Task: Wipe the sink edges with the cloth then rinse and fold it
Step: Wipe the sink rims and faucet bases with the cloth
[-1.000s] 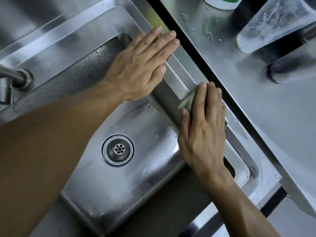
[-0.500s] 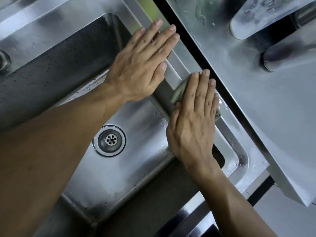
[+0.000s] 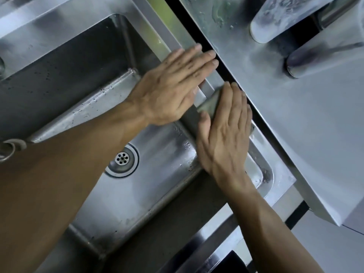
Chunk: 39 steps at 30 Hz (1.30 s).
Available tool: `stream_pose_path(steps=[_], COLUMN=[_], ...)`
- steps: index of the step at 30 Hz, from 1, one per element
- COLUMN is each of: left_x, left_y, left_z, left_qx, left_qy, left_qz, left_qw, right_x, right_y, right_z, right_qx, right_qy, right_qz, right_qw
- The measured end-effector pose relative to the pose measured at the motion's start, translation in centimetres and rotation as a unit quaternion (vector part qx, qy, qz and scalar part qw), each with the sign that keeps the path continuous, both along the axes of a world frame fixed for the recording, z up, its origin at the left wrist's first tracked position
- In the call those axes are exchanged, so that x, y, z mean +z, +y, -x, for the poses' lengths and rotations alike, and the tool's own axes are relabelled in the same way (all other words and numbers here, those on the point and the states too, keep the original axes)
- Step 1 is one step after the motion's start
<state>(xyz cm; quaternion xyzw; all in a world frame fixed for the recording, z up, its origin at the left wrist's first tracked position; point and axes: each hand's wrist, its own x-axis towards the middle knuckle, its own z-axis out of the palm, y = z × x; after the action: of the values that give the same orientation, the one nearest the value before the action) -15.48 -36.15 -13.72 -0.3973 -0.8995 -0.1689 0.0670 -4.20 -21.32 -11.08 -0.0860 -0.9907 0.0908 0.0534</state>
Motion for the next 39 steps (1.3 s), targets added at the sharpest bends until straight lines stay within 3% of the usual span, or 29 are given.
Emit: stream_pose_path(steps=[3,10,14,18,25,28,32,39], left_x=[-0.4,0.0,0.8,0.8,0.5,0.9,0.4,0.0], left_y=[0.1,0.4,2.0,3.6,3.4,5.1,6.5,6.6], left_z=[-0.4,-1.0,-2.3,-4.0,-4.2,-6.1,-9.2,-9.1], left_qx=[0.007,0.031,0.05,0.043,0.074,0.098,0.051,0.073], left_qy=[0.002,-0.02,-0.036,-0.055,-0.062,-0.062,-0.045,-0.049], left_qz=[0.018,0.046,0.021,-0.003,0.053,0.052,0.053,0.055], left_qw=[1.0,0.998,0.998,0.998,0.994,0.992,0.996,0.995], right_x=[-0.3,0.7,0.2,-0.4,1.1,1.0,0.5,1.2], right_y=[0.4,6.0,3.7,3.0,9.4,8.9,8.5,13.5], right_z=[0.8,-7.3,-3.9,-1.7,-12.0,-9.4,-6.5,-13.7], right_qx=[0.03,0.014,0.011,0.077,0.082,0.077,0.156,0.146], right_qy=[0.003,-0.045,-0.011,0.0,-0.072,-0.058,-0.04,-0.086], right_qz=[-0.004,-0.004,-0.015,-0.025,-0.031,-0.024,-0.015,0.032], right_qw=[1.0,0.999,1.0,0.997,0.994,0.995,0.987,0.985])
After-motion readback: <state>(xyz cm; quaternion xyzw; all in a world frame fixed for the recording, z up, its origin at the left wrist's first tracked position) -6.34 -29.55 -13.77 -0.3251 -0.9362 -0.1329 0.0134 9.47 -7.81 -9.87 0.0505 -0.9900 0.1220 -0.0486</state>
